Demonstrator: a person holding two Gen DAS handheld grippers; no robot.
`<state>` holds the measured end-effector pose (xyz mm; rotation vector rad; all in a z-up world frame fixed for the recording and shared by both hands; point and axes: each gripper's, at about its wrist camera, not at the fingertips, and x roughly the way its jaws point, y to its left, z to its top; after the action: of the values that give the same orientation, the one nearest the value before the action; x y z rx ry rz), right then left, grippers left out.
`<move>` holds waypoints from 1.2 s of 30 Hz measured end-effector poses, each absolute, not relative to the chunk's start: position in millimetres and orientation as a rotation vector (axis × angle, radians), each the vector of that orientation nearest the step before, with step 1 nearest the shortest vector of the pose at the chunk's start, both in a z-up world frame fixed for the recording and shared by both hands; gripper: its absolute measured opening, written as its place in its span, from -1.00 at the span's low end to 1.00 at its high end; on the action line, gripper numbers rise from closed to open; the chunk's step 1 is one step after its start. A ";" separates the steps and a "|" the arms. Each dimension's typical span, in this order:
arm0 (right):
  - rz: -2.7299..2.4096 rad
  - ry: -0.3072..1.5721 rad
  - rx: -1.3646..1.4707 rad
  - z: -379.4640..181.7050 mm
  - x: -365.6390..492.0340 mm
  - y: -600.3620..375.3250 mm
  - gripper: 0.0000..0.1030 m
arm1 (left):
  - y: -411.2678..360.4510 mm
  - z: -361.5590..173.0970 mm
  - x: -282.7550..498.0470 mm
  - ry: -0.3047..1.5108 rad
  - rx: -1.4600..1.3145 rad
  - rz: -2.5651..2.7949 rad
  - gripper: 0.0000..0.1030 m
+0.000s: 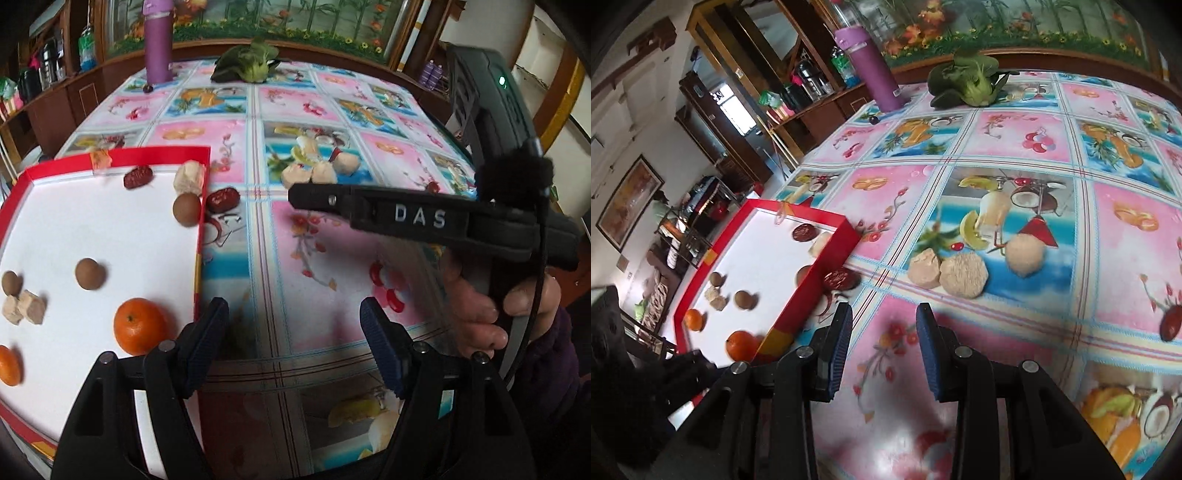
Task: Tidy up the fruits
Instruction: 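Grasp a red date with the left tool while the right tool grasps a round beige chunk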
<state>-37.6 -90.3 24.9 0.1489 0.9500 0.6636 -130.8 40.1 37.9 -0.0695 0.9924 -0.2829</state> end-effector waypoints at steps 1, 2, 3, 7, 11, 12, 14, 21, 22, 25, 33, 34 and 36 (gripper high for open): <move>0.661 0.954 0.146 23.4 -34.2 -88.6 -0.32 | 39.6 37.9 -129.3 0.991 -0.058 -0.275 0.45; 0.658 0.961 0.146 21.7 -31.0 -87.9 -0.32 | 40.7 38.4 -127.8 0.990 -0.062 -0.273 0.45; 0.648 0.965 0.143 20.3 -27.8 -87.2 -0.32 | 42.7 38.8 -125.3 0.989 -0.076 -0.271 0.45; 0.567 0.951 0.108 17.6 -20.1 -90.1 -0.32 | 47.1 39.3 -117.6 0.970 -0.089 -0.285 0.45; 0.541 0.940 0.100 17.4 -13.5 -94.3 -0.32 | 45.5 38.3 -111.5 0.943 -0.054 -0.296 0.44; 0.541 0.941 0.090 17.2 -12.2 -92.6 -0.32 | 45.7 37.9 -109.5 0.936 -0.050 -0.299 0.44; 0.554 0.944 0.065 15.9 -10.3 -86.9 -0.31 | 47.9 37.0 -105.7 0.922 -0.034 -0.284 0.44; 0.531 0.910 -0.034 15.2 -9.1 -73.0 -0.32 | 65.8 35.7 -89.6 0.914 -0.027 -0.234 0.44; 0.528 0.908 -0.049 15.2 -10.1 -72.9 -0.34 | 66.3 35.7 -88.2 0.918 -0.027 -0.237 0.44; 0.496 0.899 -0.089 15.4 -11.2 -74.1 -0.56 | 64.8 37.3 -80.4 0.929 -0.005 -0.233 0.44; 0.512 0.953 -0.007 16.6 -8.5 -92.3 -0.56 | 59.8 31.1 -48.2 0.997 0.054 -0.248 0.06; 0.513 0.957 -0.001 16.7 -8.8 -93.1 -0.56 | 59.5 27.8 -45.7 1.014 0.055 -0.253 -0.08; 0.513 0.965 0.007 16.9 -9.2 -94.0 -0.56 | 60.8 20.2 -39.5 1.054 0.046 -0.251 -0.21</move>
<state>-9.2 -94.0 16.9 0.0073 0.9645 0.5132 -39.5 60.8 20.2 0.0459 1.0541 -0.2512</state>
